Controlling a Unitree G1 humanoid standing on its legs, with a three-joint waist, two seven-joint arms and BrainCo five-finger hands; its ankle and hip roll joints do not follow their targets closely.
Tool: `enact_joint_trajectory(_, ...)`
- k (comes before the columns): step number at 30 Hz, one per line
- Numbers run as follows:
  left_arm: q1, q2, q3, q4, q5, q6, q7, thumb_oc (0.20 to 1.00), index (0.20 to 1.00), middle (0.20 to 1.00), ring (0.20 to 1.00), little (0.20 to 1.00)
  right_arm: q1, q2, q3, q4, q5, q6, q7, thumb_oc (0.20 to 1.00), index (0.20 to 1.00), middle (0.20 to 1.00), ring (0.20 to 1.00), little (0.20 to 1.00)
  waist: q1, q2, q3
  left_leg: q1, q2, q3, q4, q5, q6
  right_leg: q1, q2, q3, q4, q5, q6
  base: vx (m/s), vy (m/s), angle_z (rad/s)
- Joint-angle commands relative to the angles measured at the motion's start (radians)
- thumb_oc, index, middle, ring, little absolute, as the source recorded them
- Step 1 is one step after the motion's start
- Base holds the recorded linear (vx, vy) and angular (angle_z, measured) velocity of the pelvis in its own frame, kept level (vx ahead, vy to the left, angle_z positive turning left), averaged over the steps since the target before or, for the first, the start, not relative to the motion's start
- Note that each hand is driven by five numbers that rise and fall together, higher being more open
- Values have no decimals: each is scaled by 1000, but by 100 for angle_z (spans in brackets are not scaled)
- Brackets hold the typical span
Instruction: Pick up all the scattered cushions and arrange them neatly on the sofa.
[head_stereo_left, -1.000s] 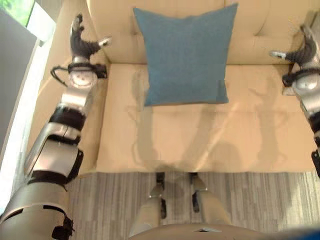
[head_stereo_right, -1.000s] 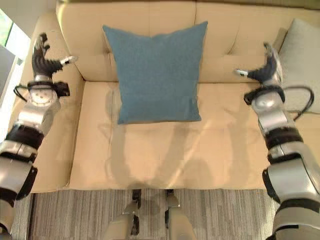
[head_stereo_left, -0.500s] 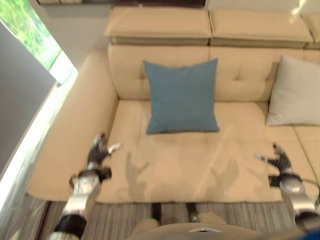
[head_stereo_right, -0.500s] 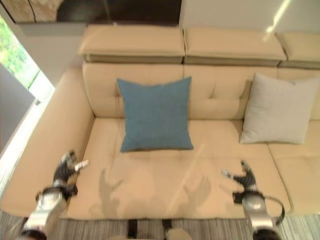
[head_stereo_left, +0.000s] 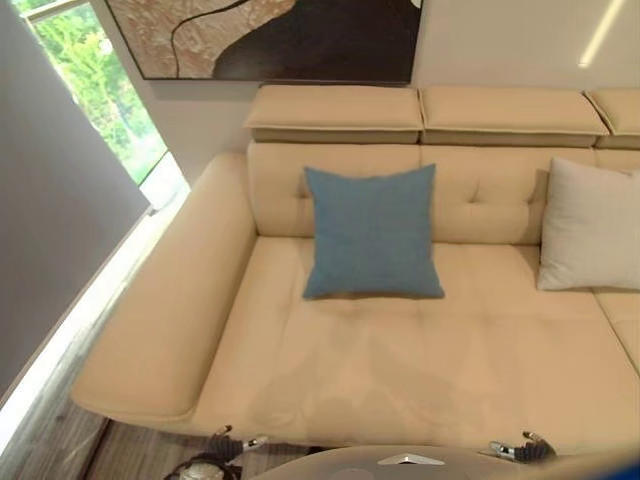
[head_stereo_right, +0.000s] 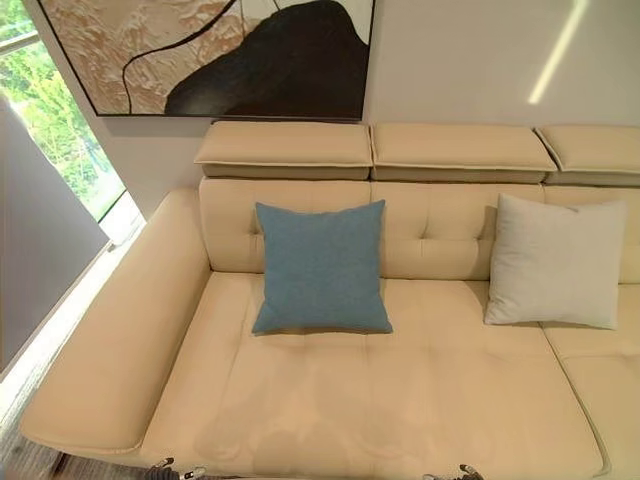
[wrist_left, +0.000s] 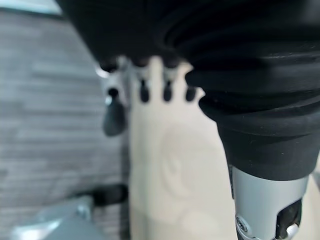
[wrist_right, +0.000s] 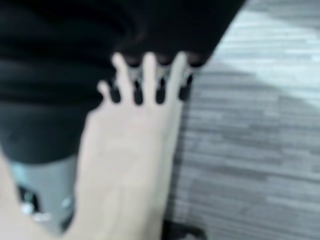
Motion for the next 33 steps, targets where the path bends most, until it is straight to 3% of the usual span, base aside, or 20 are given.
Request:
enact_joint_trajectory(1, -79, 30, -4, 0, 30, -15, 32, 1000, 1000, 1000, 1000, 1000, -53, -19, -5, -6, 21, -11, -16, 1000, 1000, 1000, 1000, 1000, -7, -21, 16, 37, 34, 33, 18, 66, -86, 37, -13, 16, 19, -35, 98, -172, 0, 5)
enact_joint_trajectory(2, -96, 25, -9, -7, 19, -19, 37, 1000, 1000, 1000, 1000, 1000, -78, -22, 3, 5, 25, -8, -22, 1000, 1000, 1000, 1000, 1000, 7, -39, 35, 11, -16, -51, 124, 13, -69, 16, -26, 41, 26, -18, 98, -169, 27, -4)
enact_joint_trajectory(4, -111, 17, -19, -16, 9, -18, 37, 1000, 1000, 1000, 1000, 1000, -84, -19, 3, 13, 29, 1, -22, 1000, 1000, 1000, 1000, 1000, 5, -42, 45, 15, -50, -120, 159, -41, -47, -42, -31, 86, 53, 10, 107, -216, 131, -54)
enact_joint_trajectory(7, -118, 9, -35, -15, 18, -14, 32, 1000, 1000, 1000, 1000, 1000, -97, -15, 4, 36, 23, 17, -24, 1000, 1000, 1000, 1000, 1000, -5, -38, 58, 13, -75, -107, 132, -73, -24, -76, -44, 128, 63, 31, 124, -120, 209, -61)
enact_joint_trajectory(10, -122, 22, -36, -13, 30, -14, 35, 1000, 1000, 1000, 1000, 1000, -112, -6, 10, 46, 12, 28, -23, 1000, 1000, 1000, 1000, 1000, 4, -48, 79, 11, -101, -78, 122, -79, -2, -115, -56, 174, 53, 87, 162, -143, 230, -67)
enact_joint_trajectory(11, -124, 29, -24, -11, 37, -16, 40, 1000, 1000, 1000, 1000, 1000, -131, 2, 20, 49, 1, 28, -25, 1000, 1000, 1000, 1000, 1000, 18, -49, 91, 5, -107, -40, 113, -78, 9, -146, -64, 180, 38, 117, 187, -224, 286, -125)
enact_joint_trajectory(13, -123, 41, -13, 0, 38, -17, 45, 1000, 1000, 1000, 1000, 1000, -148, 11, 27, 49, -2, 32, -22, 1000, 1000, 1000, 1000, 1000, 34, -47, 102, 3, -105, -3, 98, -67, 17, -183, -67, 156, 35, 135, 201, -216, 216, -156)
enact_joint_trajectory(14, -123, 49, -12, 1, 44, -17, 48, 1000, 1000, 1000, 1000, 1000, -154, 11, 36, 47, -12, 32, -22, 1000, 1000, 1000, 1000, 1000, 48, -39, 114, 1, -97, 15, 97, -61, 20, -189, -70, 94, 65, 113, 190, -201, 134, -153)
enact_joint_trajectory(16, -119, 58, -8, 4, 50, -14, 47, 1000, 1000, 1000, 1000, 1000, -157, 8, 44, 42, -19, 27, -21, 1000, 1000, 1000, 1000, 1000, 56, -29, 118, -17, -94, 31, 90, -39, 25, -180, -69, 31, 152, 62, 166, -205, 111, -96)
enact_joint_trajectory(17, -114, 62, -7, 4, 52, -14, 46, 1000, 1000, 1000, 1000, 1000, -153, 7, 45, 38, -18, 23, -21, 1000, 1000, 1000, 1000, 1000, 59, -19, 122, -13, -87, 34, 80, -26, 31, -153, -57, 17, 218, 12, 150, -179, 89, -62)
enact_joint_trajectory(21, -110, 58, -22, 19, 74, -5, 37, 1000, 1000, 1000, 1000, 1000, -185, 24, 49, 43, -14, 30, -26, 1000, 1000, 1000, 1000, 1000, 89, -2, 89, -26, -69, 50, 53, -5, 36, -59, -52, -17, 293, -96, 124, -130, 11, -14)
enact_joint_trajectory(23, -122, 47, -20, 31, 69, -3, 40, 1000, 1000, 1000, 1000, 1000, -189, 30, 56, 36, -13, 27, -23, 1000, 1000, 1000, 1000, 1000, 116, -18, 79, -36, -78, 64, 64, -3, 28, 15, -71, -56, 192, -93, 125, -85, -68, -30)
enact_joint_trajectory(26, -141, 37, -29, 48, 66, -3, 44, 1000, 1000, 1000, 1000, 1000, -208, 49, 71, 33, 2, 26, -33, 1000, 1000, 1000, 1000, 1000, 104, -34, 71, -51, -71, 57, 86, 5, 9, 38, -36, -10, 103, -88, 116, -54, -134, -15)
enact_joint_trajectory(30, -172, 25, -52, 64, 61, 4, 44, 1000, 1000, 1000, 1000, 1000, -204, 52, 58, 41, 33, 31, -38, 1000, 1000, 1000, 1000, 1000, 92, -50, 91, -83, -71, 47, 138, 10, -13, 59, -18, -14, 52, -60, 100, -92, -95, 37)
enact_joint_trajectory(33, -186, 19, -68, 70, 65, 7, 46, 1000, 1000, 1000, 1000, 1000, -208, 59, 59, 59, 45, 38, -43, 1000, 1000, 1000, 1000, 1000, 100, -64, 104, -102, -103, -39, 213, -16, -13, 44, -14, 7, 54, -41, 92, -111, -30, 12)
